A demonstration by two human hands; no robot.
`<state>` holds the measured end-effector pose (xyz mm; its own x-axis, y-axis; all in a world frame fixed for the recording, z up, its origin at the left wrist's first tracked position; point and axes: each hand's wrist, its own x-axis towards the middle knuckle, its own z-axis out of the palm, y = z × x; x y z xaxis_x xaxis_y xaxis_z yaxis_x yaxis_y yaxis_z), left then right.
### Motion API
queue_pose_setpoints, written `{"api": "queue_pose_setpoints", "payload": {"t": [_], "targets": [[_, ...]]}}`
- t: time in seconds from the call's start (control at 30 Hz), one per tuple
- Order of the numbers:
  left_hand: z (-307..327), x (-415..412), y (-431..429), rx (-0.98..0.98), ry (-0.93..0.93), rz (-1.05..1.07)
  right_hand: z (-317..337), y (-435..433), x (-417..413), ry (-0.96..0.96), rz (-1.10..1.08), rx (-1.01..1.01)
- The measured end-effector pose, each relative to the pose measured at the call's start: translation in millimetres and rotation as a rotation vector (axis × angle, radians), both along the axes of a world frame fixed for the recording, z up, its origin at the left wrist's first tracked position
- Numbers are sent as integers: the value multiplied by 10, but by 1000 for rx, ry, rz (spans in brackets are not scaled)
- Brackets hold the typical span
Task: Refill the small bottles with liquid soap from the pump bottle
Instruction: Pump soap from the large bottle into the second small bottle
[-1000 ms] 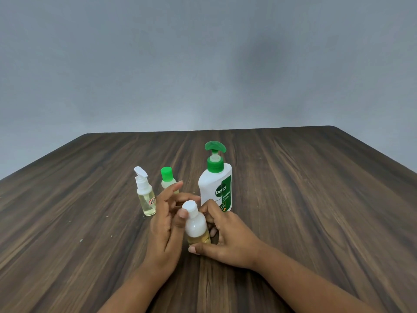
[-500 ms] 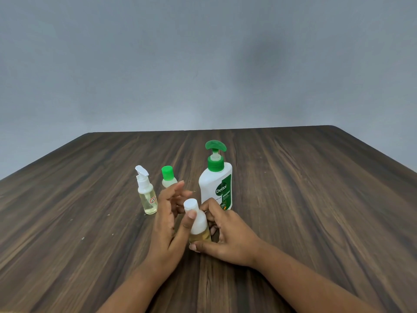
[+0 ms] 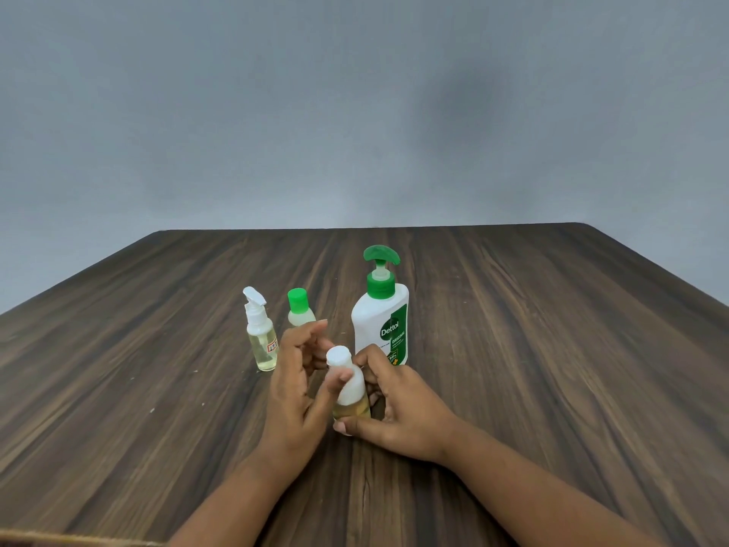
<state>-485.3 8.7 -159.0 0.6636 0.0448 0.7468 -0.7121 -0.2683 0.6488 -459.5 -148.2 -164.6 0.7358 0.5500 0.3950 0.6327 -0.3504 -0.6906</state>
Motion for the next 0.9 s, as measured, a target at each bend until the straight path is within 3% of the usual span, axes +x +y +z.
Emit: {"api": "queue_pose_setpoints", "payload": {"t": [0.53, 0.9], "targets": [[-20, 8, 9, 48, 4, 43, -2, 1, 5, -15, 8, 13], [-16, 15, -5, -30, -21, 96, -30, 30, -6, -81, -21, -27]]}}
